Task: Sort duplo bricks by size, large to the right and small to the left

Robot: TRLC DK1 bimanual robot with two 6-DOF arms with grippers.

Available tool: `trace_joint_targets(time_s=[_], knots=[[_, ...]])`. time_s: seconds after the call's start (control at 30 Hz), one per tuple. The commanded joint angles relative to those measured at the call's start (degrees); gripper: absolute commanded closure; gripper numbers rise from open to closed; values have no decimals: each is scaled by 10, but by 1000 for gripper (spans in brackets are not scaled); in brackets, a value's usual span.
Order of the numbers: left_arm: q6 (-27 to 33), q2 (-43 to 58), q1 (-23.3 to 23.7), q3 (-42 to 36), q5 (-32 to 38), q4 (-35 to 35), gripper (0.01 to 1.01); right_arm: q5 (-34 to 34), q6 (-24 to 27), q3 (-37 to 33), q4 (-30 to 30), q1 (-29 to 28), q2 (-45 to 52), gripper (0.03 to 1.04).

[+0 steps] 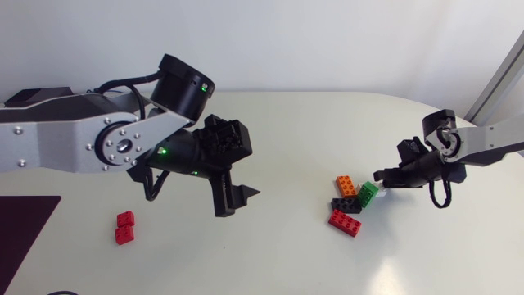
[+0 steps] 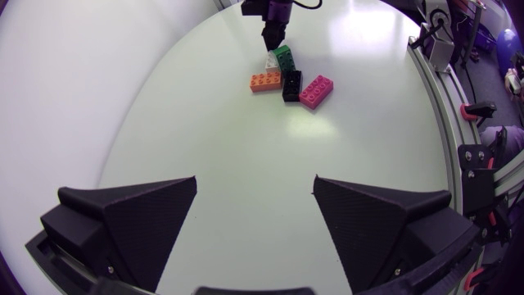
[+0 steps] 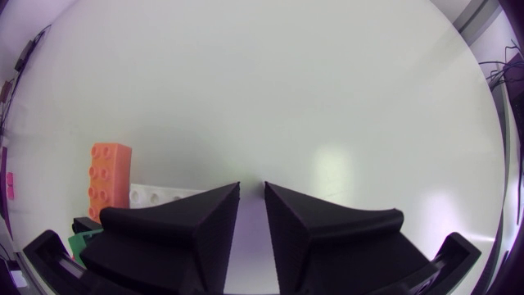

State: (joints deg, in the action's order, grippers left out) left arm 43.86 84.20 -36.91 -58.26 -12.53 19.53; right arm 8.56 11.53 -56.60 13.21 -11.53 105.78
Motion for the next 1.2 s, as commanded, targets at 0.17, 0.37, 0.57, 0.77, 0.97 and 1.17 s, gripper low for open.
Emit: trace_joint_targets(time_s=[0.17, 0.37, 0.57, 0.77, 0.97, 1.17], knots=[[2, -16, 2, 16, 3, 0, 41, 11, -12, 42, 45, 34, -40, 798], [0, -20, 2, 16, 3, 1, 41, 1, -14, 53, 38, 46, -70, 798], [1, -34, 7, 19, 3, 3, 41, -6, -8, 57, 54, 17, -180, 798], [0, -39, 8, 18, 4, 7, 41, 30, 14, 81, 191, 77, -307, 798], [-4, -38, -2, 17, 4, 7, 41, 66, 12, 123, 255, 185, -346, 798], [-4, -41, -3, 22, 5, 7, 41, 66, -1, 170, 219, 269, -298, 798]])
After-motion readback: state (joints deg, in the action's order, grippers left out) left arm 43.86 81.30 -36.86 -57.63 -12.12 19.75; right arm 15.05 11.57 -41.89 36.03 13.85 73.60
